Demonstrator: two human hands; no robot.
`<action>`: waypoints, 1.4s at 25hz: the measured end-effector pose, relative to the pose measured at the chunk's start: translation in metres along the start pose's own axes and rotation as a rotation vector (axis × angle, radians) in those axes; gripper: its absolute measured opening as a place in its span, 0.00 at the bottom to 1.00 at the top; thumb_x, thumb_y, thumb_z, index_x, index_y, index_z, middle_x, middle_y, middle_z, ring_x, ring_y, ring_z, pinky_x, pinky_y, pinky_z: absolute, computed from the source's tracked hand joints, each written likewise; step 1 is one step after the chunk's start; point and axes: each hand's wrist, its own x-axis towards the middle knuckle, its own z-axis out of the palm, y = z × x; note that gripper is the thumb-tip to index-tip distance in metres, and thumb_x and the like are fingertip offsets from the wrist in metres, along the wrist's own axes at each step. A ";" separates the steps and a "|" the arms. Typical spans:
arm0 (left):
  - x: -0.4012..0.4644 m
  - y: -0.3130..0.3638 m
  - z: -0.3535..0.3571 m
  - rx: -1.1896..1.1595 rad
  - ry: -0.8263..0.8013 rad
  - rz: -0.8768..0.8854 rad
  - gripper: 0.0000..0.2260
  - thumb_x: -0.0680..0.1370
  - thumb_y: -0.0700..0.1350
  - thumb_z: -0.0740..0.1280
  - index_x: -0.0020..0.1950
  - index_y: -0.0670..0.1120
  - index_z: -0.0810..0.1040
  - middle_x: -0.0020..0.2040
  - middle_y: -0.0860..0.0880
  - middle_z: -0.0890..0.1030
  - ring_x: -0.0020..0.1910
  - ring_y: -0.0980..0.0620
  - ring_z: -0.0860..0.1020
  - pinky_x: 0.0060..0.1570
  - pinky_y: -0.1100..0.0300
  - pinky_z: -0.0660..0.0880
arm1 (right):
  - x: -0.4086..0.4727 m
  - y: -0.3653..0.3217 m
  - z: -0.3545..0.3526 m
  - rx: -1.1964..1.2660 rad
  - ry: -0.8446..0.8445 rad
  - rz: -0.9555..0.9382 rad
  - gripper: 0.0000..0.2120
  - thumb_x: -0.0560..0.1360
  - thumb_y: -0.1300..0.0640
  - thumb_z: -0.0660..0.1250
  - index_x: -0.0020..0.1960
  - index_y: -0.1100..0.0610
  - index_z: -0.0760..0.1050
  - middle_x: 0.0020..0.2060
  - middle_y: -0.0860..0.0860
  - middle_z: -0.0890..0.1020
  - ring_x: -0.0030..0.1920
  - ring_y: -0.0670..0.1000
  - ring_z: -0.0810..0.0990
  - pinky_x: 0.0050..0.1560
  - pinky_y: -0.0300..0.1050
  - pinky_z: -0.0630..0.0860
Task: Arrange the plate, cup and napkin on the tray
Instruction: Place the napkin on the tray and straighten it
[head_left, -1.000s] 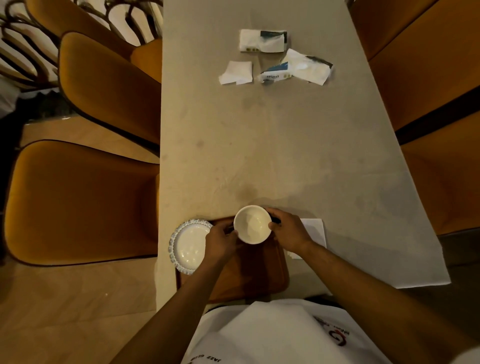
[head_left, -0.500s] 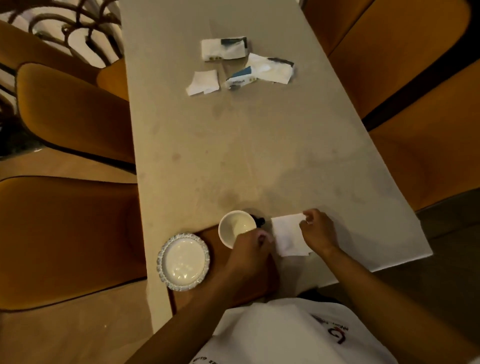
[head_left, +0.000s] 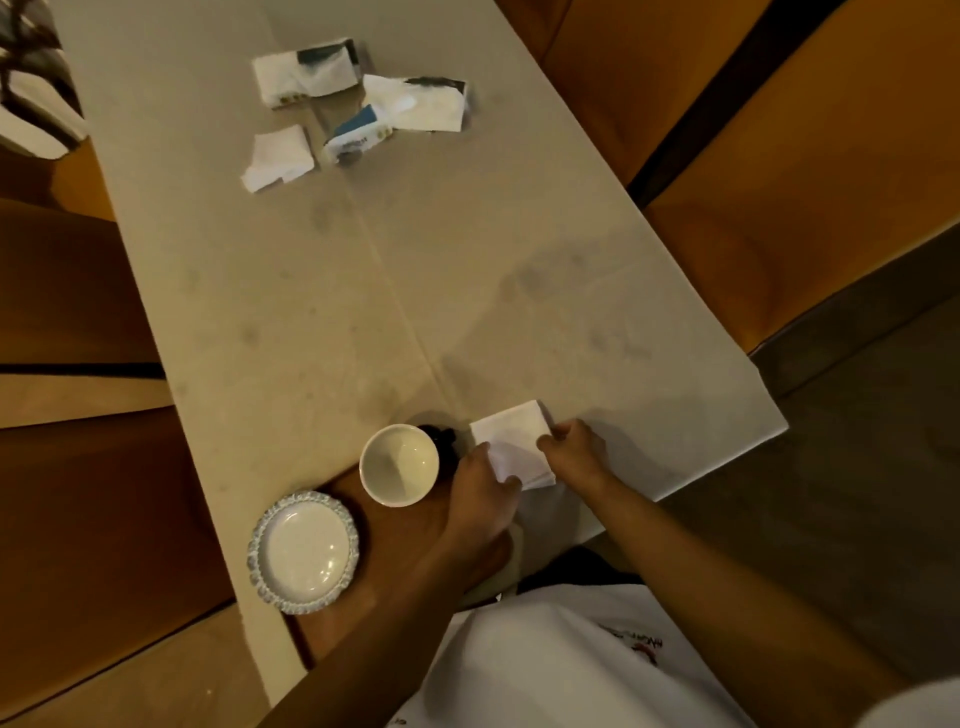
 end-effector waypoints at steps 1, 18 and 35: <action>0.001 0.000 0.002 -0.021 0.001 -0.022 0.23 0.78 0.41 0.68 0.72 0.43 0.67 0.71 0.43 0.72 0.69 0.44 0.71 0.69 0.55 0.67 | 0.001 -0.001 -0.001 0.008 -0.018 0.011 0.17 0.74 0.55 0.67 0.60 0.61 0.79 0.56 0.60 0.84 0.55 0.60 0.82 0.56 0.50 0.78; -0.025 -0.053 -0.014 -0.920 -0.174 -0.341 0.18 0.77 0.32 0.68 0.66 0.39 0.74 0.61 0.39 0.80 0.60 0.35 0.79 0.59 0.38 0.77 | -0.044 0.017 0.017 0.349 -0.240 0.066 0.10 0.76 0.55 0.67 0.56 0.56 0.79 0.50 0.56 0.84 0.48 0.57 0.81 0.47 0.51 0.77; -0.029 -0.172 -0.047 -0.428 0.074 -0.156 0.16 0.74 0.37 0.70 0.61 0.44 0.77 0.55 0.45 0.83 0.53 0.43 0.81 0.55 0.44 0.80 | -0.089 0.027 0.099 -0.163 -0.078 -0.290 0.13 0.77 0.62 0.66 0.61 0.56 0.81 0.51 0.52 0.85 0.47 0.49 0.81 0.49 0.41 0.77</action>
